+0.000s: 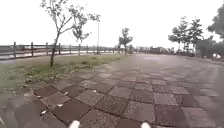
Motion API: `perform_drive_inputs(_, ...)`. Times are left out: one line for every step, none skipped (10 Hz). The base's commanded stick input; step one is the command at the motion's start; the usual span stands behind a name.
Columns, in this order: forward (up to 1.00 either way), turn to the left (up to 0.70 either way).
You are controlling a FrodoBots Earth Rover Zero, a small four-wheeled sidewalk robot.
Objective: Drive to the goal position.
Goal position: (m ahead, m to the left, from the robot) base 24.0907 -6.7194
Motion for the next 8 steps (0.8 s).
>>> perform_drive_inputs(0.70,0.00)
perform_drive_inputs(0.70,0.00)
perform_drive_inputs(0.70,0.00)
perform_drive_inputs(0.70,0.00)
perform_drive_inputs(0.70,0.00)
perform_drive_inputs(0.70,0.00)
perform_drive_inputs(0.70,0.00)
perform_drive_inputs(0.70,0.00)
